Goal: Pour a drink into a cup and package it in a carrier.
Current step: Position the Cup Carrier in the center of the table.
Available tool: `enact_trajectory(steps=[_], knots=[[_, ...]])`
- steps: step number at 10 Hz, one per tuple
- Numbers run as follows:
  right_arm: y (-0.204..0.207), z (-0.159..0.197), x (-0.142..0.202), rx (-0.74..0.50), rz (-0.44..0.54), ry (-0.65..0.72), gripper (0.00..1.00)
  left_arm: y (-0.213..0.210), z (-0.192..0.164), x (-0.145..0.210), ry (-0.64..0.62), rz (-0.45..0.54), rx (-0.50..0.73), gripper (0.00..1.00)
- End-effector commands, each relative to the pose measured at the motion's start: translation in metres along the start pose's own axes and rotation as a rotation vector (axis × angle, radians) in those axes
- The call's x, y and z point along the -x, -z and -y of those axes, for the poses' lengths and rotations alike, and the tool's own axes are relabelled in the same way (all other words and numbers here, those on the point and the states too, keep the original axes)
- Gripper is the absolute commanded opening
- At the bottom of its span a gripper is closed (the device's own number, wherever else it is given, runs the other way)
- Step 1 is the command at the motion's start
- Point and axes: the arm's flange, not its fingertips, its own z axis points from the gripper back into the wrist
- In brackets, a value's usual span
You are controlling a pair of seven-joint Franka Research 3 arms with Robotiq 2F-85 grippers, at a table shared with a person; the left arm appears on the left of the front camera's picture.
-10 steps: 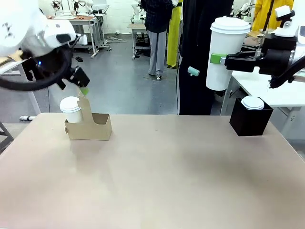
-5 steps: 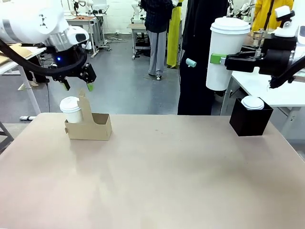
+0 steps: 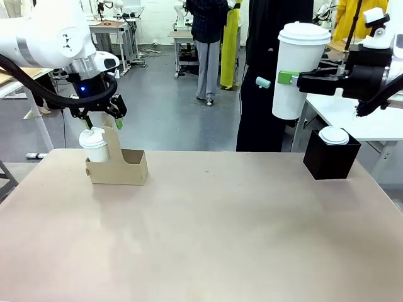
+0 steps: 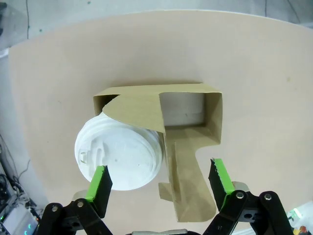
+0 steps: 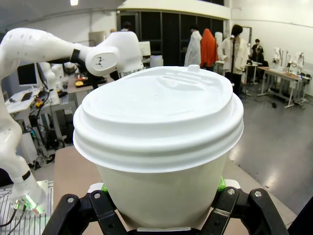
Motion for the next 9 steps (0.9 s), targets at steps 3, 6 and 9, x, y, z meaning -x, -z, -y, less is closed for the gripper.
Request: enact_trajectory(steps=[3,6,9], knots=[[0.0,-0.002,-0.001,0.007,0.001,-0.015,0.8,-0.001,0.005,0.002,-0.018,-0.001,0.004,1.0],[0.0,-0.002,-0.001,0.007,0.001,-0.015,0.8,-0.001,0.012,-0.001,-0.013,-0.018,-0.004,0.0],[0.0,-0.002,-0.001,0.007,0.001,-0.015,0.8,-0.005,0.021,0.002,-0.006,-0.008,-0.02,0.0]])
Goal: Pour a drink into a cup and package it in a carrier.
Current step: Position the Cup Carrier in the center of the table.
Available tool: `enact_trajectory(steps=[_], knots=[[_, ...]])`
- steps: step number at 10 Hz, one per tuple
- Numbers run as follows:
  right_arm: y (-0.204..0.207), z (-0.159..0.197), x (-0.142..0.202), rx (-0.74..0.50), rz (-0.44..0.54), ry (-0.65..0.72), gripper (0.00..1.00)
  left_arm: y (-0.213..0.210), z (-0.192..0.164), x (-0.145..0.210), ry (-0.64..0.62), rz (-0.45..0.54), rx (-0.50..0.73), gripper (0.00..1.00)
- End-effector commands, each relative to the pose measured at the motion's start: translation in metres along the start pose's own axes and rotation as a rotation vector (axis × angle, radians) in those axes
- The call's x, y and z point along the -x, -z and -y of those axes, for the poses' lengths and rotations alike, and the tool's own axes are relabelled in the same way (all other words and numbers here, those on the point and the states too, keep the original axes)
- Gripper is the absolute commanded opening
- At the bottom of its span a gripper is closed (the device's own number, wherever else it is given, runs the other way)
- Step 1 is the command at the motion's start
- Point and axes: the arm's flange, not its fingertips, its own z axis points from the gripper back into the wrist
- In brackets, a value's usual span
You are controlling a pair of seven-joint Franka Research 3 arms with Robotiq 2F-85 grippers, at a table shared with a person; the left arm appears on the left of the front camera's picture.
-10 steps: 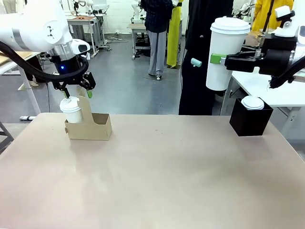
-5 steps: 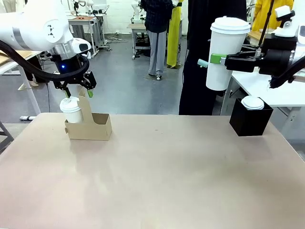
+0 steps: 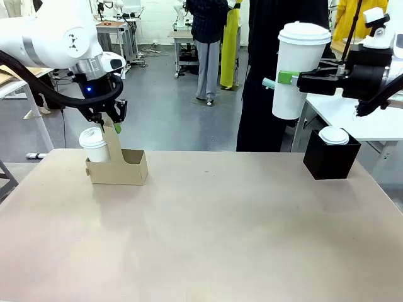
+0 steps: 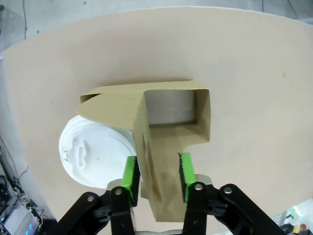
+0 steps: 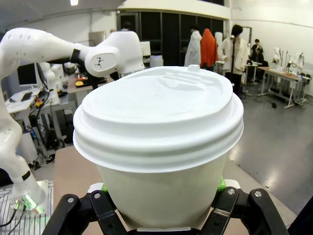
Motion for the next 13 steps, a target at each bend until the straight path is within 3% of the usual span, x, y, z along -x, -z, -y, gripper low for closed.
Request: enact_trajectory(steps=[1,10,13], knots=[[0.0,-0.002,-0.001,0.007,0.001,-0.014,0.8,-0.006,0.001,-0.001,-0.025,0.004,-0.033,0.0],[0.0,-0.002,-0.001,0.007,0.001,-0.014,0.8,-0.003,0.003,-0.001,-0.014,0.008,-0.019,0.02],[0.0,-0.002,-0.001,0.007,0.001,-0.014,0.8,-0.039,0.009,0.024,-0.093,0.09,0.004,0.02]])
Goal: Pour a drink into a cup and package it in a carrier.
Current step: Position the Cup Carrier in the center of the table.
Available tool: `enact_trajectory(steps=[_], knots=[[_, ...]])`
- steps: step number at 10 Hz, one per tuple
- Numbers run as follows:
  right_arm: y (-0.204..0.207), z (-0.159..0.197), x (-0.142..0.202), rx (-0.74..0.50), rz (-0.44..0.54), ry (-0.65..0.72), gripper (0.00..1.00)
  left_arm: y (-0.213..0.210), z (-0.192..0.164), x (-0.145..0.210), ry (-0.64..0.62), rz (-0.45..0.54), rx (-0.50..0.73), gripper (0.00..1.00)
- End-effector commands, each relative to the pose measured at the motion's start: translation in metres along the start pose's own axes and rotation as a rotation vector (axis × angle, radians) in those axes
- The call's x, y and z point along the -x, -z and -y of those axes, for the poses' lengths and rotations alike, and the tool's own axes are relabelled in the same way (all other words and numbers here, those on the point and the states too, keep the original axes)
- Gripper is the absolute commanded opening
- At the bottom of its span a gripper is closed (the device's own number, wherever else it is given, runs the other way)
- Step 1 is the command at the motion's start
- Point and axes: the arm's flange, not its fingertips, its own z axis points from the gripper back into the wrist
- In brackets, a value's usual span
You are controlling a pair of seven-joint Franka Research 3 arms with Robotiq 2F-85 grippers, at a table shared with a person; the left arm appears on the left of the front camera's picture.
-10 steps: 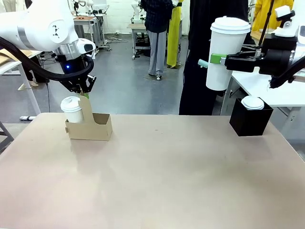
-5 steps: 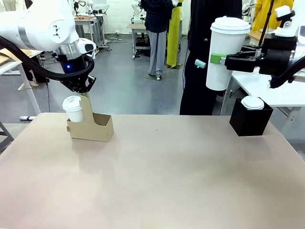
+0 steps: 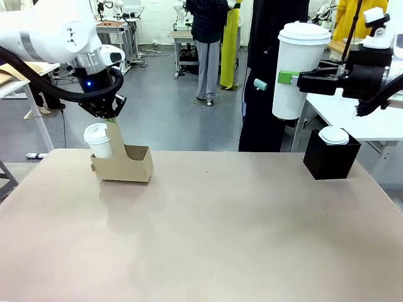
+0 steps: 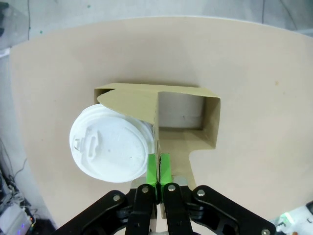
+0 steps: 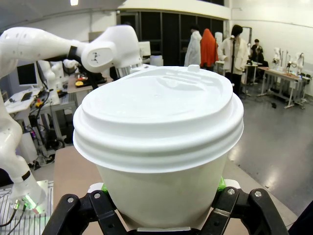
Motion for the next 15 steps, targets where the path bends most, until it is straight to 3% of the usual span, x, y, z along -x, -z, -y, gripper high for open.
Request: enact_trajectory(steps=[1,4,7,10,12,15], knots=[[0.0,-0.002,-0.001,0.007,0.001,-0.013,0.8,-0.035,0.012,0.028,-0.052,0.073,0.015,0.02],[0.0,-0.002,-0.001,0.007,0.001,-0.013,0.8,-0.079,0.072,0.069,-0.091,0.073,0.041,0.02],[0.0,-0.002,-0.001,0.007,0.001,-0.013,0.8,-0.098,0.146,0.128,-0.138,0.067,0.05,0.02],[0.0,-0.002,-0.001,0.007,0.001,-0.013,0.8,-0.081,0.202,0.171,-0.144,0.058,0.054,0.02],[0.0,-0.002,-0.001,0.007,0.001,-0.013,0.8,-0.054,0.221,0.183,-0.14,0.039,0.076,0.02],[0.0,-0.002,-0.001,0.007,0.001,-0.013,0.8,-0.013,0.238,0.192,-0.125,-0.018,0.015,0.02]])
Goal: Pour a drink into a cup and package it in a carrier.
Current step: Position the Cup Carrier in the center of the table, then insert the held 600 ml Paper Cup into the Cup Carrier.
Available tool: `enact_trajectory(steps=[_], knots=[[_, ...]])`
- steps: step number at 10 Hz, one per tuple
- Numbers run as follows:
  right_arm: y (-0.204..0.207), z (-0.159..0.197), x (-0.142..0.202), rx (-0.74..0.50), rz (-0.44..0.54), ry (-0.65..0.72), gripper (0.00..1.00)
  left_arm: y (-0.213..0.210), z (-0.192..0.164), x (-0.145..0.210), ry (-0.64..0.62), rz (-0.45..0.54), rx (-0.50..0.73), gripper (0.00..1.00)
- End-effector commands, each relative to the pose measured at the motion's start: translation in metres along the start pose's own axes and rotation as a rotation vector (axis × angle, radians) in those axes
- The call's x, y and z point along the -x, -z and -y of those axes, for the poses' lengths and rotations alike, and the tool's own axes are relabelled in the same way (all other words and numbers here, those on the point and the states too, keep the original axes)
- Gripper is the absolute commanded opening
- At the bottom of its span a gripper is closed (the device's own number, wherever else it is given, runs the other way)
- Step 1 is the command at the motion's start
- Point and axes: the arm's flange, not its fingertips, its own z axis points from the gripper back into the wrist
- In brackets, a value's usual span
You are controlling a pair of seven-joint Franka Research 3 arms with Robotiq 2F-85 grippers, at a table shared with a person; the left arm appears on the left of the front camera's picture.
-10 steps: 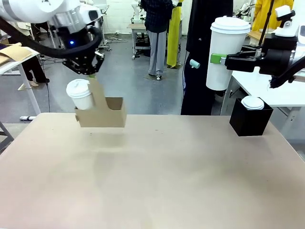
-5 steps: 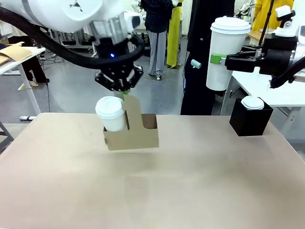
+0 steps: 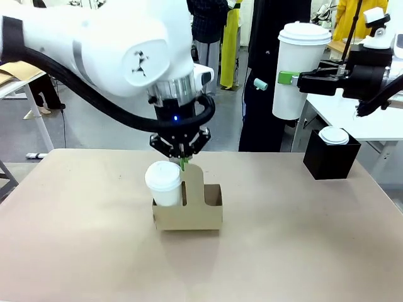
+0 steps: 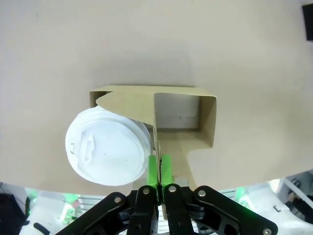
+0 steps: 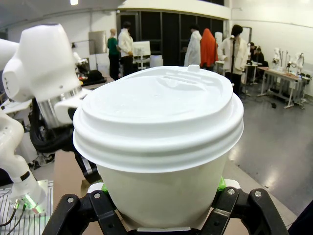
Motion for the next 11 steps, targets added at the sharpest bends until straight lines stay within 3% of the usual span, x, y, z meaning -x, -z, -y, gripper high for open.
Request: enact_trajectory(steps=[1,4,5,9,10,11], knots=[[0.001,-0.001,-0.001,0.006,0.002,-0.011,0.8,0.013,0.007,0.008,-0.017,0.006,-0.028,0.02],[0.001,-0.001,-0.001,0.006,0.002,-0.011,0.8,0.022,0.017,0.013,0.017,-0.028,-0.083,0.02],[0.001,-0.001,-0.001,0.006,0.002,-0.011,0.8,0.017,0.011,0.008,0.014,-0.022,-0.019,0.02],[0.001,-0.001,-0.001,0.006,0.002,-0.011,0.8,0.017,0.011,0.008,0.014,-0.022,-0.019,0.02],[0.001,-0.001,-0.001,0.006,0.002,-0.011,0.8,0.015,0.013,0.008,0.02,-0.02,-0.028,0.27],[0.001,-0.001,-0.001,0.006,0.002,-0.011,0.8,0.01,0.006,0.005,0.045,-0.003,-0.015,0.59]])
